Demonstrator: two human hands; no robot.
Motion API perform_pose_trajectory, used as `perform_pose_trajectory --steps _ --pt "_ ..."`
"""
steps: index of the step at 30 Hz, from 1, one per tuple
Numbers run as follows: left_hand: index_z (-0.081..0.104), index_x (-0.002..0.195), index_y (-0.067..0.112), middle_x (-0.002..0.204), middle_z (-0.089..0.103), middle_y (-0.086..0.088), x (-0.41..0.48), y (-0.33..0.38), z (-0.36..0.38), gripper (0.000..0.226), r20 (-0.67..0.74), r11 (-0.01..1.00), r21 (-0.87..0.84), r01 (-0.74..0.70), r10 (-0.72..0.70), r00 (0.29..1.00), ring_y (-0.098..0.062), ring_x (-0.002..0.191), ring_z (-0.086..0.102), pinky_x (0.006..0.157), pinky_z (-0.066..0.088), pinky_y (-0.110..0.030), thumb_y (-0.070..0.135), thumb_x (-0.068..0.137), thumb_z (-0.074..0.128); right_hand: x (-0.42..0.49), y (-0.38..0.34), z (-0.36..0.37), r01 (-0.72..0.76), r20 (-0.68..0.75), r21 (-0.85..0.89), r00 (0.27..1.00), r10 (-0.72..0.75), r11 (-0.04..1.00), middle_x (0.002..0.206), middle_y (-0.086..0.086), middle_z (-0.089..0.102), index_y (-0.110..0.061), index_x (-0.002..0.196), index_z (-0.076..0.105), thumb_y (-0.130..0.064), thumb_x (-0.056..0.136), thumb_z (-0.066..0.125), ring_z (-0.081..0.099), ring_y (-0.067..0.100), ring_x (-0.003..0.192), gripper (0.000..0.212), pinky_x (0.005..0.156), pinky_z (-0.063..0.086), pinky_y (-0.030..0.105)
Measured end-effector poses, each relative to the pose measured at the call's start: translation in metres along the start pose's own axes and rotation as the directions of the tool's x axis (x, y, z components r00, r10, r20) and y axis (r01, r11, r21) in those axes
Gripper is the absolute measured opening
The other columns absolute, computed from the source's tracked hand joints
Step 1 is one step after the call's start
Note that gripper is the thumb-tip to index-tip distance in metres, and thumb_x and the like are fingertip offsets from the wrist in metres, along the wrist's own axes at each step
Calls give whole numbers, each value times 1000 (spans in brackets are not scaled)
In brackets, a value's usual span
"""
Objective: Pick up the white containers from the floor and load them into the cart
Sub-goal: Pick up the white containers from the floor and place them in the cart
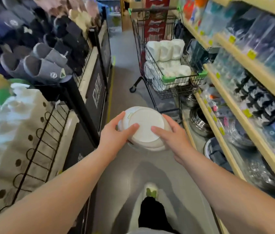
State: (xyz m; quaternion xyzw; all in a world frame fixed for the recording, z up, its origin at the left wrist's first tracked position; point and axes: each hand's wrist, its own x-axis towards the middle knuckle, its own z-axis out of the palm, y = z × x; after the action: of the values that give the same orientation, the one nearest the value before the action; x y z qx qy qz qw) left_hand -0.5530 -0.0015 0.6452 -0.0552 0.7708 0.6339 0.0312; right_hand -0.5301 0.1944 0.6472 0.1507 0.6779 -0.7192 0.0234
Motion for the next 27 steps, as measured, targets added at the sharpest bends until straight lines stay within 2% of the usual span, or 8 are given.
perform_pose_trajectory --steps 8,12,16,19,21,22,24,27 --pt "52 132 43 135 54 13 175 29 61 85 37 1000 8 -10 10 999 -17 122 53 96 52 -45 65 54 79 169 -44 -24 10 -38 -20 999 -11 1000 122 -3 65 -35 127 56 -46 49 84 62 18 110 84 95 51 44" --pt "54 130 44 137 53 15 252 44 86 85 50 1000 16 -22 21 999 -15 122 54 93 53 -45 66 52 80 233 -73 -33 35 -72 4 997 -34 999 121 -1 64 -28 131 54 -26 66 83 62 18 110 71 95 51 39" --pt "54 125 49 129 57 21 332 57 111 83 118 999 30 -35 31 992 -13 118 58 86 57 -44 69 49 81 297 -92 -42 33 -131 17 991 -30 999 120 -5 64 -29 132 54 -23 71 80 62 13 107 66 93 53 36" --pt "55 125 49 132 57 15 397 64 131 84 184 999 33 -41 35 982 -17 117 58 81 59 -44 70 48 81 352 -101 -46 24 -181 42 983 -16 999 119 -5 64 -33 126 57 -22 71 80 62 14 105 61 91 54 38" --pt "55 122 50 131 58 13 441 70 144 83 217 998 40 -43 34 975 -17 116 59 85 57 -45 71 46 81 390 -108 -46 19 -240 57 971 -4 998 118 -6 63 -43 113 61 -27 68 82 62 17 108 52 91 54 42" --pt "55 122 50 130 58 14 464 74 151 84 240 998 43 -55 44 970 -16 115 59 86 56 -45 71 45 81 409 -113 -46 20 -268 59 963 -4 998 120 -6 63 -44 110 62 -33 63 84 61 18 109 53 92 53 43" --pt "55 125 48 129 59 14 507 84 165 84 293 995 65 -78 56 955 -15 114 60 87 56 -44 69 48 81 443 -122 -48 6 -330 61 944 15 998 123 -5 62 -42 119 60 -43 55 84 60 20 111 69 92 52 46" --pt "54 127 47 129 59 14 563 100 188 89 368 990 94 -106 65 927 -17 113 61 88 56 -45 76 46 78 487 -136 -56 6 -405 90 914 31 996 124 -6 59 -41 126 55 -38 61 82 59 20 112 71 93 52 45"
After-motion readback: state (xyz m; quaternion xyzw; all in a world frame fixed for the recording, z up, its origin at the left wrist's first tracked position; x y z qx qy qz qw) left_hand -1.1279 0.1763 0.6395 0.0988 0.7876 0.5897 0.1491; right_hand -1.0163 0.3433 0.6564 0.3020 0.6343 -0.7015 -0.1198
